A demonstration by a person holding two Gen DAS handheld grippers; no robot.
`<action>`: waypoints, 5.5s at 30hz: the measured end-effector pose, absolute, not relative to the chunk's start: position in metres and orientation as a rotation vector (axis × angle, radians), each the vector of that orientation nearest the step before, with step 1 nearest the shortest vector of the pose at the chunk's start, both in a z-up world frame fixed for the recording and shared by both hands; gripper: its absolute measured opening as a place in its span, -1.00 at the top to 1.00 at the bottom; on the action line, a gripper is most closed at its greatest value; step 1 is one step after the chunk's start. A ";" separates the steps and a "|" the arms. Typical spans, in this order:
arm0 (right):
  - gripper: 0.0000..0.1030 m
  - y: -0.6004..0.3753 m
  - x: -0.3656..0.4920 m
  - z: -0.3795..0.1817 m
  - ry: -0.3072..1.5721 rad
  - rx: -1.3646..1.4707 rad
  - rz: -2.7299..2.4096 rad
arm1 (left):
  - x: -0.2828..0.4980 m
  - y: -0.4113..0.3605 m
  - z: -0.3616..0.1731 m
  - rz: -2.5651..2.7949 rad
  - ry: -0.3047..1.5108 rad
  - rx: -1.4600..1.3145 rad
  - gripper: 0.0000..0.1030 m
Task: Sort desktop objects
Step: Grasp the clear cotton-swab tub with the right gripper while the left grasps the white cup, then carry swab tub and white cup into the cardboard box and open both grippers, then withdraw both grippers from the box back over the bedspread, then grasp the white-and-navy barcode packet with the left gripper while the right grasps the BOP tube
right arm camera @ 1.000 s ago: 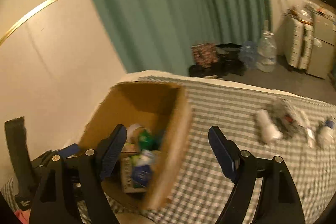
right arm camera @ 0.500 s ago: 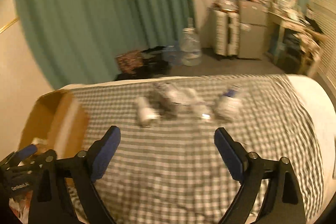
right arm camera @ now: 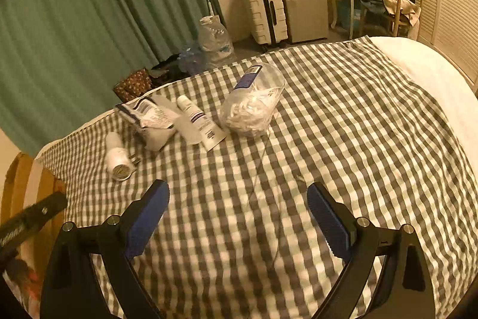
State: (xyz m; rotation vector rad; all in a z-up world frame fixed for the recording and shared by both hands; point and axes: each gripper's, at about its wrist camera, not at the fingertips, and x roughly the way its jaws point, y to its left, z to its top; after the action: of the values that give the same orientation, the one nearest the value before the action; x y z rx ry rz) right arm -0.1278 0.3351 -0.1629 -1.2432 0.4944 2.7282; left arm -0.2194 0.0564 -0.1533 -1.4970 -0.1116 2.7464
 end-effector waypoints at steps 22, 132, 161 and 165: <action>-0.82 0.356 -0.260 -0.196 0.560 -1.189 2.624 | -0.330 0.077 -0.240 2.730 -0.093 -1.598 -0.66; -0.58 0.153 -0.094 -0.053 0.162 -1.289 3.097 | -0.113 -0.104 -0.048 2.911 -0.152 -1.371 -0.95; -0.58 0.337 -0.209 -0.190 0.400 -1.279 2.921 | -0.312 0.139 -0.150 2.675 -0.073 -1.493 -0.95; -0.58 0.332 -0.225 -0.196 0.326 -1.286 2.953 | -0.341 0.154 -0.174 2.591 -0.032 -1.551 -0.59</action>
State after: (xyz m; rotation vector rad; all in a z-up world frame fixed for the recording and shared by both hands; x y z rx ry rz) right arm -0.2246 0.3318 -0.1956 -1.2865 0.3260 2.9534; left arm -0.3405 0.1536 -0.1736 -1.5509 -0.0323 2.5906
